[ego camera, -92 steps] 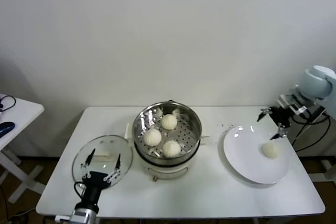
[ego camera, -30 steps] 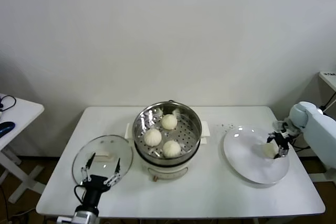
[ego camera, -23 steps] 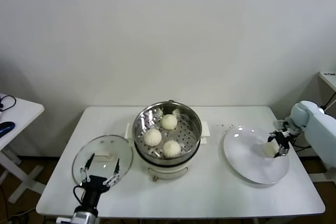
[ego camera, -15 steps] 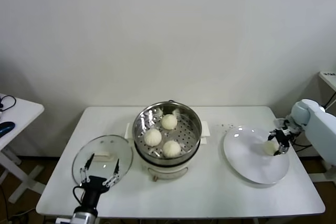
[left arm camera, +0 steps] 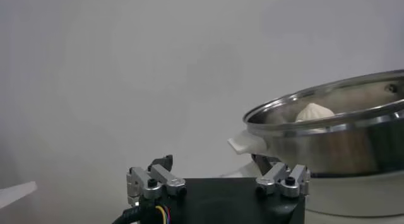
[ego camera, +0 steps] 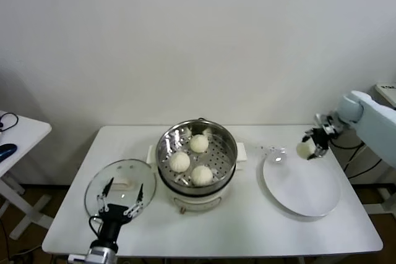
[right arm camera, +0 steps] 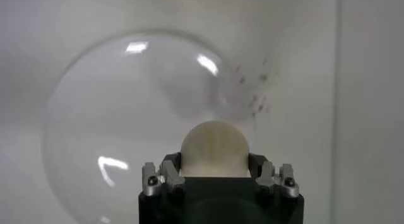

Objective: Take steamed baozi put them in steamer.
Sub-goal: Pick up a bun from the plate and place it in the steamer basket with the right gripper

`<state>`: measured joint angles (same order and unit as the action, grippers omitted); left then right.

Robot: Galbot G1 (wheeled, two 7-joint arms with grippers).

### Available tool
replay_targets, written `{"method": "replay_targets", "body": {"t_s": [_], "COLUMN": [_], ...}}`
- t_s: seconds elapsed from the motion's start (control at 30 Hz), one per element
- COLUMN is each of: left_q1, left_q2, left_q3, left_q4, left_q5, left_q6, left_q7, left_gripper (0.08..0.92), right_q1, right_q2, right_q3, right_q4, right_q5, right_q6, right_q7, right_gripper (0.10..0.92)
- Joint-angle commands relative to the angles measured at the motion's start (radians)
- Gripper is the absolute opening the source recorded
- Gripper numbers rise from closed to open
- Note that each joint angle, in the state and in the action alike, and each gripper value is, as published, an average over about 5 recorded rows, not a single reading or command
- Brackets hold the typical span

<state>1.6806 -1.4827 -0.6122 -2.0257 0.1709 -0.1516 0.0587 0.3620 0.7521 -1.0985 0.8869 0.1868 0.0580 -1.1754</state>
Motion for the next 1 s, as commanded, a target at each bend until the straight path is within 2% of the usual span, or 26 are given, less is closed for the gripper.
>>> {"method": "replay_targets", "body": {"t_s": [0.03, 0.17, 0.47, 0.7, 1.0], "left_q1": [-0.004, -0.012, -0.051, -0.056, -0.043], "left_q2": [0.004, 0.003, -0.012, -0.014, -0.005], "left_q3": [0.021, 0.038, 0.07, 0.083, 0.058], "left_q4": [-0.002, -0.011, -0.012, -0.018, -0.012], "left_q5": [0.008, 0.013, 0.03, 0.042, 0.032], "left_q6": [-0.005, -0.003, 0.007, 0.012, 0.002], "left_q7": [0.002, 0.002, -0.006, -0.009, -0.008], "left_gripper": [0.823, 0.823, 0.823, 0.823, 0.823], "right_q1": [0.523, 0.583, 0.571, 0.5, 0.412], "right_q2": [0.114, 0.183, 0.298, 0.362, 0.413], "right_q3": [-0.606, -0.686, -0.691, -0.666, -0.654], "right_q4": [0.206, 0.249, 0.36, 0.371, 0.298], "right_q5": [0.657, 0.801, 0.93, 0.936, 0.869], "right_q6": [-0.194, -0.226, -0.288, -0.304, -0.299], "right_q7": [0.041, 0.077, 0.161, 0.198, 0.202], "right_gripper": [0.679, 0.679, 0.679, 0.679, 0.679]}}
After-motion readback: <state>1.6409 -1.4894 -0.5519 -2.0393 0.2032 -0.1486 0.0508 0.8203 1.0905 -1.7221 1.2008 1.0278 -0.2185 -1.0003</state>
